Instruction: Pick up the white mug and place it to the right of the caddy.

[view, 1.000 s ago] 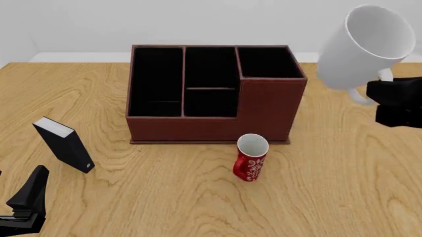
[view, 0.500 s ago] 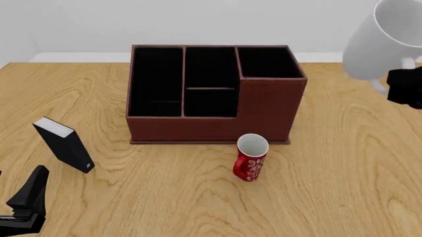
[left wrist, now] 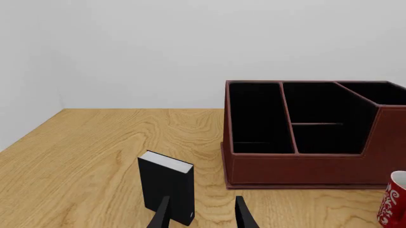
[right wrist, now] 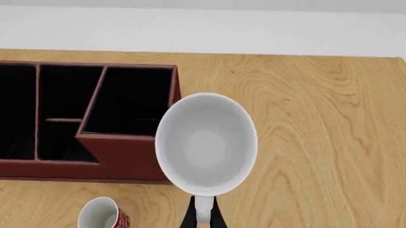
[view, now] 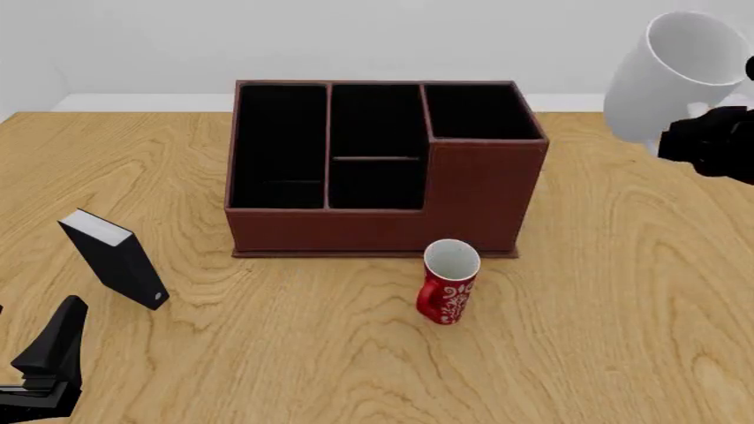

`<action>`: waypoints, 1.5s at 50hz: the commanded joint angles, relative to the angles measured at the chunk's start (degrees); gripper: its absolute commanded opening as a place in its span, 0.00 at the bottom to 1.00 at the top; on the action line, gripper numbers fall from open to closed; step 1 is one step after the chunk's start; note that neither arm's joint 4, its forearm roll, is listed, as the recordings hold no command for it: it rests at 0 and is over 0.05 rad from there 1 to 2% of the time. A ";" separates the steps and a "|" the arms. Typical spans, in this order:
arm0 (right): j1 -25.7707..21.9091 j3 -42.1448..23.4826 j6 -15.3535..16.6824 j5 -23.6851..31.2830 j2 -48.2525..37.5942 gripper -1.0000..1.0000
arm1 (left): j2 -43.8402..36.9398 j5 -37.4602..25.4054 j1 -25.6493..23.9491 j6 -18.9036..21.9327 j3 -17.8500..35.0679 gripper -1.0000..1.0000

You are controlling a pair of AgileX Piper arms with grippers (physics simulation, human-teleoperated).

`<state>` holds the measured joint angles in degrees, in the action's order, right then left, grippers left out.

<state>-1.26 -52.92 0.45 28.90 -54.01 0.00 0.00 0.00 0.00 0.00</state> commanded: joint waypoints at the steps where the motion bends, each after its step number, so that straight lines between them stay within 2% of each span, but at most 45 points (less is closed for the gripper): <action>1: 1.03 -1.34 -0.92 -1.67 -4.06 0.00 | 0.00 0.00 0.00 0.00 0.00 1.00; 15: 1.88 -1.10 -1.92 -4.04 -8.17 0.00 | 0.00 0.00 0.00 0.00 0.00 1.00; 25: 1.36 -0.55 -1.20 -5.71 -12.30 0.00 | 0.00 0.00 0.00 0.00 0.00 1.00; 43: 2.29 -0.08 -1.82 -9.78 -19.78 0.00 | 0.00 0.00 0.00 0.00 0.00 1.00; 75: 0.97 -0.69 -3.25 -13.04 -26.08 0.00 | 0.00 0.00 0.00 0.00 0.00 1.00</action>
<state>-0.02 -53.08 -2.00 16.76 -78.50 0.00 0.00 0.00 0.00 0.00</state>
